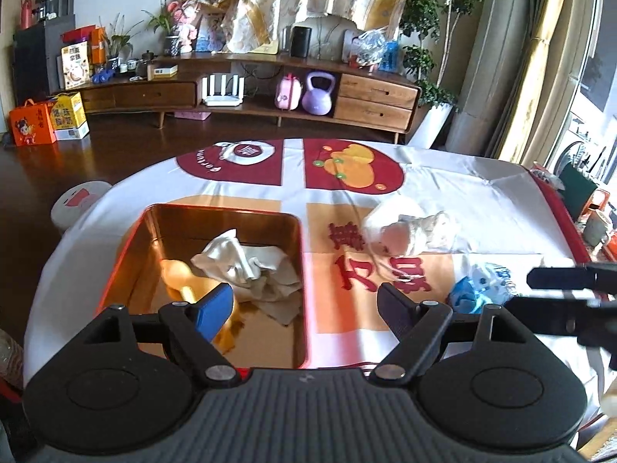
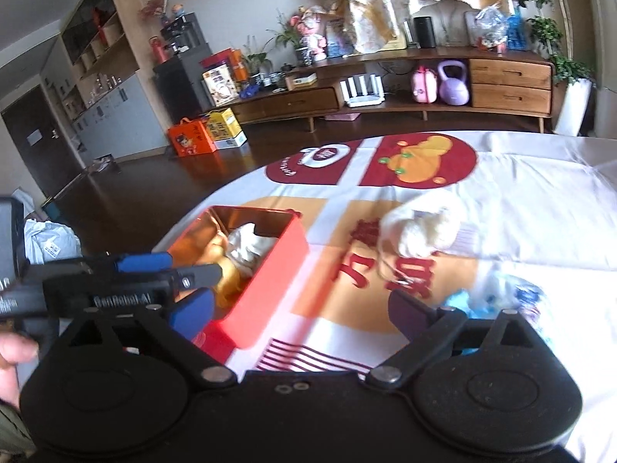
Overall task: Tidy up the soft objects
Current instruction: 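Withdraw both open tools from the red tin, then grasp the white mesh bundle with the left tool while the right tool grasps the blue gloves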
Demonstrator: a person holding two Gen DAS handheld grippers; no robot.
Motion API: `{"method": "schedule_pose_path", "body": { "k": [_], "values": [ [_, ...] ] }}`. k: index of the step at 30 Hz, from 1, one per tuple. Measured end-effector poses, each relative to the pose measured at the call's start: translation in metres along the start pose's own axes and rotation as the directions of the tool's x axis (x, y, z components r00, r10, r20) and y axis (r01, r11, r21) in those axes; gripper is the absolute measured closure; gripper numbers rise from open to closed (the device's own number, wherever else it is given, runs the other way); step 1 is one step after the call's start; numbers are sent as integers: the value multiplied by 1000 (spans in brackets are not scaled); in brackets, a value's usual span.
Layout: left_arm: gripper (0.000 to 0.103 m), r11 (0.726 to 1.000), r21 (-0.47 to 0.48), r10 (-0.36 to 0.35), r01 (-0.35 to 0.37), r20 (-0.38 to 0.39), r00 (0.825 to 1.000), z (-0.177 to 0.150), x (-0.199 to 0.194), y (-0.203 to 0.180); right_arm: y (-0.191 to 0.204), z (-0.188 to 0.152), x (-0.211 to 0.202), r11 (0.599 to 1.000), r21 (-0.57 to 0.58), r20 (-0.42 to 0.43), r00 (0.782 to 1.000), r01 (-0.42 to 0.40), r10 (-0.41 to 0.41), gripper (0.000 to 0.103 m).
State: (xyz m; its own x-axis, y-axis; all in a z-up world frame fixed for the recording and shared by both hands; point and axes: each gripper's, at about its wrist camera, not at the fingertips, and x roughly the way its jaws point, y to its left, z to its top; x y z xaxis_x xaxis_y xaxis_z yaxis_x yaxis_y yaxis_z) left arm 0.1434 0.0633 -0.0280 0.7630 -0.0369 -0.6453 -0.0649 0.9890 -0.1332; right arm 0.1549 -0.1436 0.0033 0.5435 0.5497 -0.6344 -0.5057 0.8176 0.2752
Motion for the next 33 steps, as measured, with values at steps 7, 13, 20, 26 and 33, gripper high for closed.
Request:
{"method": "schedule_pose_path", "body": {
  "k": [7,13,20,26,33],
  "values": [
    [19,999,38,-8,8,14,1000,-1,3,-27,-30,-31,-30,998,-5,24,998,64,-64,3],
    [19,998,53,-38,39,-10,999,-5,17,-48,-48,-45,-38,993,-40,28,993,114,-113,3],
    [19,996,66,-62,64,-30,998,-2,32,-69,-53,-50,-22,985,-118,11,992,127,-127,4],
    [19,993,81,-83,85,-36,996,15,57,-87,-64,-47,-1,983,-131,-5,992,126,-127,8],
    [19,988,108,-103,110,-66,993,32,101,-107,-75,-42,25,976,-168,-21,989,141,-147,18]
  ]
}}
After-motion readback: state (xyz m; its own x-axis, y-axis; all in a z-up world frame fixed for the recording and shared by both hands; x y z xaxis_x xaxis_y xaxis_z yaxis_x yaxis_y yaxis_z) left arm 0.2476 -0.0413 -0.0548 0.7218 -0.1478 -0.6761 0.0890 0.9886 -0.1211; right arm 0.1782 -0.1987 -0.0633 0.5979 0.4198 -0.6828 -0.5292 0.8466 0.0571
